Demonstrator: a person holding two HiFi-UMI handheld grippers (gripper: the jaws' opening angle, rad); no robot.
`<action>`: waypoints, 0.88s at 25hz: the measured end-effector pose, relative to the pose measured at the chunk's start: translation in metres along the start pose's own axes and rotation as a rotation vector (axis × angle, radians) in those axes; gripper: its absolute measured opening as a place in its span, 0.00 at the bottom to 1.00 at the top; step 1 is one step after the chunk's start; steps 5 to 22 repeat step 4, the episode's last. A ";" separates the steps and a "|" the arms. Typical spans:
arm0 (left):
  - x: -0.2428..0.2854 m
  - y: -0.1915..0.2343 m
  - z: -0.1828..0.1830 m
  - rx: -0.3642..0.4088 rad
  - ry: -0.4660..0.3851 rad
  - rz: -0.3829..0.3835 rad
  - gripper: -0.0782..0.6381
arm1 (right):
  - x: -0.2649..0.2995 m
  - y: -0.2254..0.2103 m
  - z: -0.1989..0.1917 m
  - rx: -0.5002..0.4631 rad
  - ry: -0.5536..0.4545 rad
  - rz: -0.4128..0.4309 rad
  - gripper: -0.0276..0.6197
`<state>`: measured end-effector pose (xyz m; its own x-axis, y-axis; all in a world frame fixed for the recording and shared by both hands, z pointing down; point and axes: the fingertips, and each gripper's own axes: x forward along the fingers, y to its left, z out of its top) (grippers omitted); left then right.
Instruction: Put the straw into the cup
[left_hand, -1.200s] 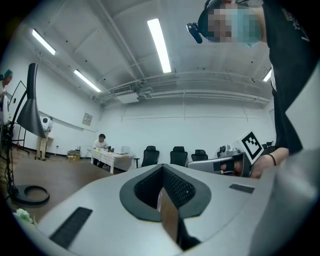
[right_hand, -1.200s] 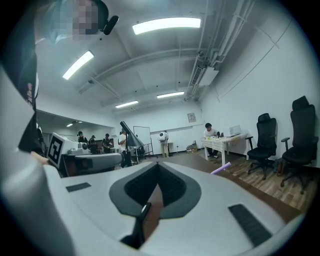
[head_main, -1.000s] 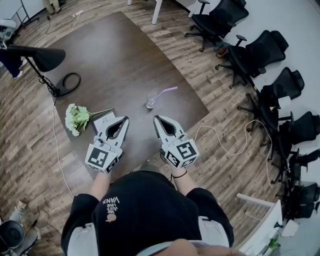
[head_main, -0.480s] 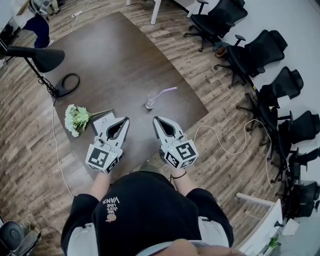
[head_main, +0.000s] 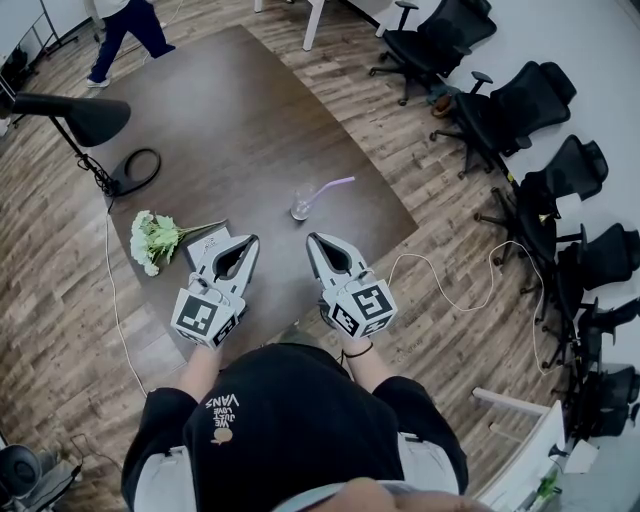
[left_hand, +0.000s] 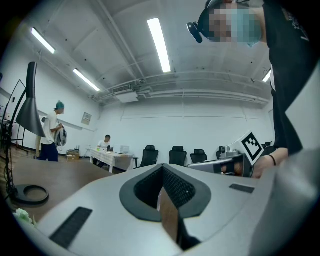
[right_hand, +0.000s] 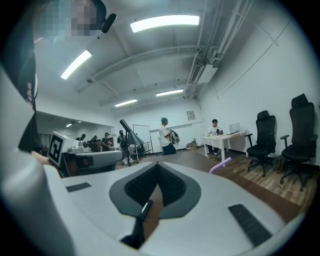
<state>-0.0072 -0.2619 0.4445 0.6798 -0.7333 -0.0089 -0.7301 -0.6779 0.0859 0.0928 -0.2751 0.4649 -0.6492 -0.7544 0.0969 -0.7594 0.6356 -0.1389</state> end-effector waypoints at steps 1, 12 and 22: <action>0.000 0.000 0.000 -0.002 0.002 0.001 0.12 | 0.000 -0.001 0.000 0.000 0.000 0.001 0.07; 0.002 0.000 -0.001 0.000 0.005 -0.001 0.12 | 0.001 -0.002 -0.001 -0.001 0.000 0.001 0.07; 0.002 0.000 -0.001 0.000 0.005 -0.001 0.12 | 0.001 -0.002 -0.001 -0.001 0.000 0.001 0.07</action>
